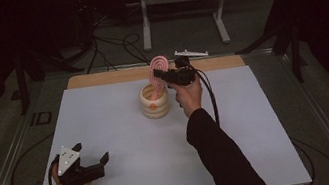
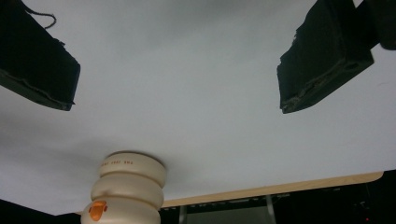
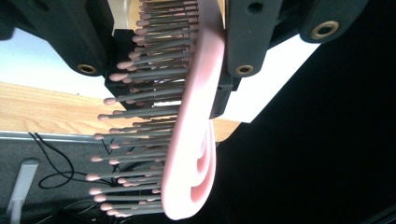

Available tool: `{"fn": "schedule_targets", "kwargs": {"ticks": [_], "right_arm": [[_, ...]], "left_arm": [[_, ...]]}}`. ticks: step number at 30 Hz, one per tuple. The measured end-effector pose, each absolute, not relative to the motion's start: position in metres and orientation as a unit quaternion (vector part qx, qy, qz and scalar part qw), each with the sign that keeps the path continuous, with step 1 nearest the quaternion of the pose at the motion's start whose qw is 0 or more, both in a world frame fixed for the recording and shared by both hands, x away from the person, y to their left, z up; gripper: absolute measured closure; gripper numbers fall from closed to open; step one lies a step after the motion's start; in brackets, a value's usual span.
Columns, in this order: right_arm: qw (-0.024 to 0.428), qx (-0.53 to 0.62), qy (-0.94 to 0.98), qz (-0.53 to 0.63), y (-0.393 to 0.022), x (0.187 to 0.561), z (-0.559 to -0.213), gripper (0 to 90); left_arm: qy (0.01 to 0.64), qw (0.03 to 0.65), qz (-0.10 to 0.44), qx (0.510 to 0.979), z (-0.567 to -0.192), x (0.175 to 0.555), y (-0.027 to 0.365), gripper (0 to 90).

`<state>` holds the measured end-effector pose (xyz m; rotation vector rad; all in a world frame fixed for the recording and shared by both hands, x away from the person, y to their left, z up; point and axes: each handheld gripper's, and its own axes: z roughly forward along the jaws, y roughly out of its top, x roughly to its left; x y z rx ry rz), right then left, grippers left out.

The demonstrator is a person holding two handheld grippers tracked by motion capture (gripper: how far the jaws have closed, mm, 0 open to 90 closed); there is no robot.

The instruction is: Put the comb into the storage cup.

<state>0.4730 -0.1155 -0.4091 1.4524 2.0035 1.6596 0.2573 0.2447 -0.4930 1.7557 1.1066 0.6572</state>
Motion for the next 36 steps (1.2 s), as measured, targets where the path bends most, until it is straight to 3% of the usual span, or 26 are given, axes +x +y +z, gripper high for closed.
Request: {"fn": "schedule_targets", "kwargs": {"ticks": [36], "right_arm": [[0.078, 0.529, 0.648, 0.543, -0.122, 0.475, -0.426, 62.4]], "left_arm": [[0.448, 0.462, 0.268, 0.717, -0.494, 0.257, 0.243, 0.3]]}}
